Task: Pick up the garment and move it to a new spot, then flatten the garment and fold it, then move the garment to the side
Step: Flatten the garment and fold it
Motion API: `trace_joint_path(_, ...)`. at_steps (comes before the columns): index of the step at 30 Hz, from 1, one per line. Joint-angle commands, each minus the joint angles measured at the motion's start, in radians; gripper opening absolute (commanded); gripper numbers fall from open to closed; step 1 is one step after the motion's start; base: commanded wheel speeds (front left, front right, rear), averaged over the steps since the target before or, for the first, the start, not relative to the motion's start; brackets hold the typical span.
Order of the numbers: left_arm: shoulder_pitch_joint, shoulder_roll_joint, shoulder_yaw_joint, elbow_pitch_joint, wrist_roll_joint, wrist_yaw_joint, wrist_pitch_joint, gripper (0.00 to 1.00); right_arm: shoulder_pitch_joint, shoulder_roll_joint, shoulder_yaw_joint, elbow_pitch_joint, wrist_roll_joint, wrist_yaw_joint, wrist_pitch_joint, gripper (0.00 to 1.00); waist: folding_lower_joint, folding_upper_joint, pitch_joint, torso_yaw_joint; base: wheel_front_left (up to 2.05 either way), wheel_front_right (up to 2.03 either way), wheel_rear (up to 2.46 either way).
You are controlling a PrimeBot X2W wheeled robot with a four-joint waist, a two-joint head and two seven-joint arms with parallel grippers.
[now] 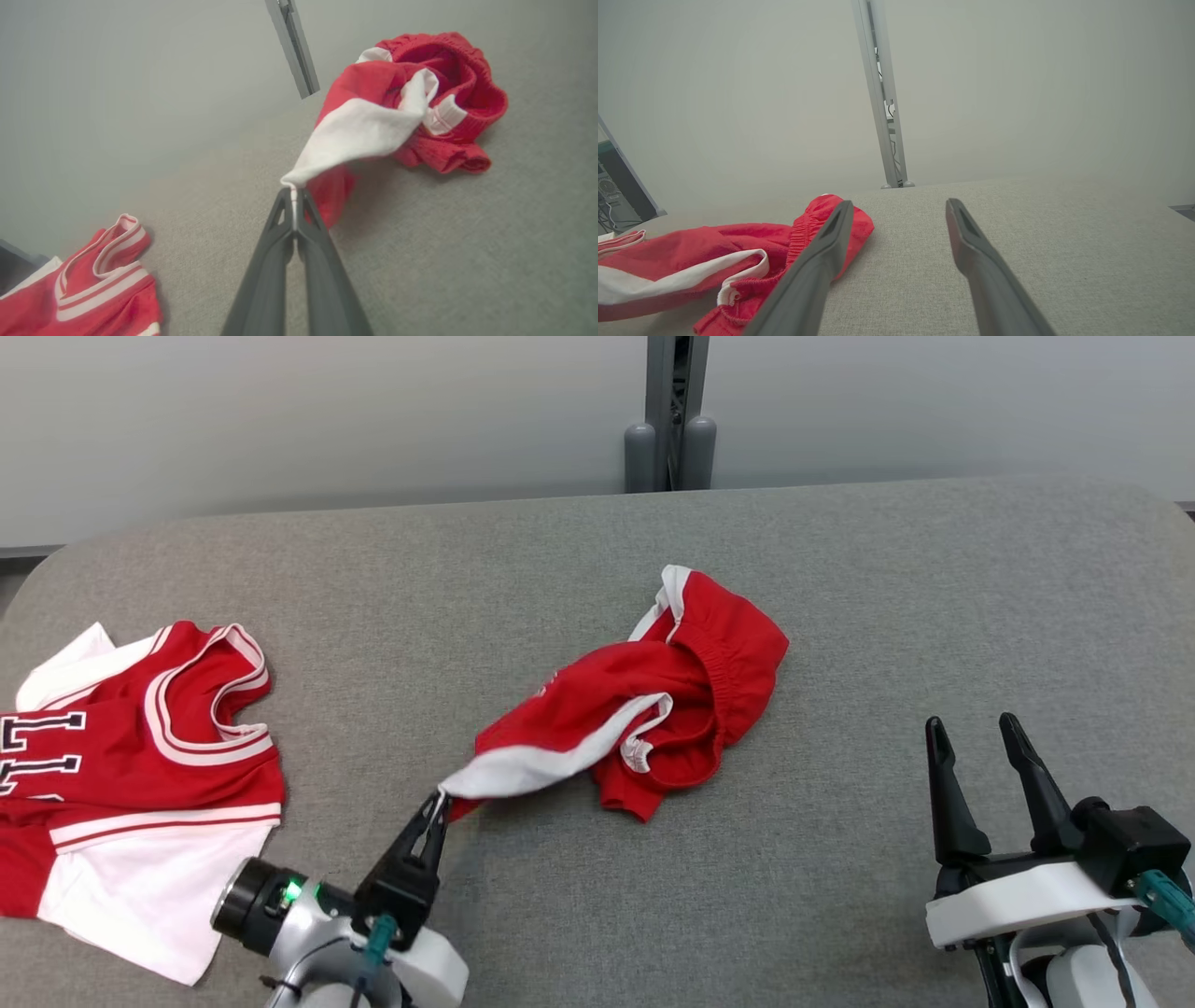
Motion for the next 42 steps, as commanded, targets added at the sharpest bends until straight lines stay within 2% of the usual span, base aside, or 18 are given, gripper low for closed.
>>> trace_joint_path(1,0.009,0.023,-0.026,0.034,0.059,0.013,-0.002,0.0,-0.006,-0.007,-0.008,0.004,-0.008,0.0,-0.004,1.0,0.0,-0.0001,0.006,0.015,0.0,0.0,0.0)
trace_joint_path(4,0.007,0.02,-0.09,0.116,0.124,0.011,-0.002,0.0,-0.012,-0.006,-0.005,0.012,-0.015,0.0,-0.004,1.0,0.0,-0.0001,0.008,0.026,0.0,0.0,0.0)
trace_joint_path(7,0.008,-0.01,-0.096,0.167,0.107,-0.003,-0.002,0.0,-0.014,-0.006,-0.004,0.015,-0.017,0.0,-0.004,1.0,0.0,-0.0001,0.011,0.036,0.0,0.0,0.0)
trace_joint_path(8,0.006,-0.019,-0.087,0.172,0.098,0.0,-0.002,0.42,-0.014,-0.006,-0.003,0.016,-0.017,0.0,-0.004,1.0,0.0,-0.0001,0.011,0.039,0.0,0.0,0.0)
trace_joint_path(9,0.004,-0.029,-0.077,0.171,0.09,0.006,-0.002,1.0,-0.013,-0.006,-0.003,0.016,-0.018,0.0,-0.004,1.0,0.0,-0.0001,0.011,0.043,0.0,0.0,0.0)
trace_joint_path(16,0.001,-0.064,-0.027,0.126,0.063,0.008,-0.002,1.0,-0.018,-0.006,0.003,0.009,-0.026,0.0,-0.004,1.0,0.0,-0.0001,0.007,0.06,0.0,0.0,0.0)
trace_joint_path(18,0.03,-0.093,0.057,0.035,0.003,0.011,-0.002,1.0,-0.02,-0.006,0.005,-0.008,-0.018,0.0,-0.004,1.0,0.0,-0.0001,0.004,0.066,0.0,0.0,0.0)
trace_joint_path(23,0.086,-0.135,0.176,-0.105,-0.047,-0.035,-0.002,1.0,-0.006,-0.007,0.017,-0.023,-0.009,0.0,-0.004,1.0,0.0,-0.0001,-0.005,0.08,0.0,0.0,0.0)
trace_joint_path(30,0.146,-0.176,0.27,-0.177,-0.055,-0.067,-0.002,1.0,0.002,-0.006,0.034,-0.029,-0.013,0.0,-0.004,1.0,0.0,-0.0001,-0.014,0.093,0.0,0.0,0.0)
trace_joint_path(38,0.216,-0.198,0.314,-0.116,-0.105,-0.114,-0.002,1.0,0.019,-0.006,0.072,-0.022,0.0,0.0,-0.004,1.0,0.0,-0.0001,-0.019,0.104,0.0,0.0,0.0)
trace_joint_path(42,0.211,-0.199,0.294,-0.075,-0.199,-0.122,-0.002,1.0,0.019,-0.007,0.079,-0.016,-0.001,0.0,-0.004,1.0,0.0,-0.0001,-0.018,0.109,0.0,0.0,0.0)
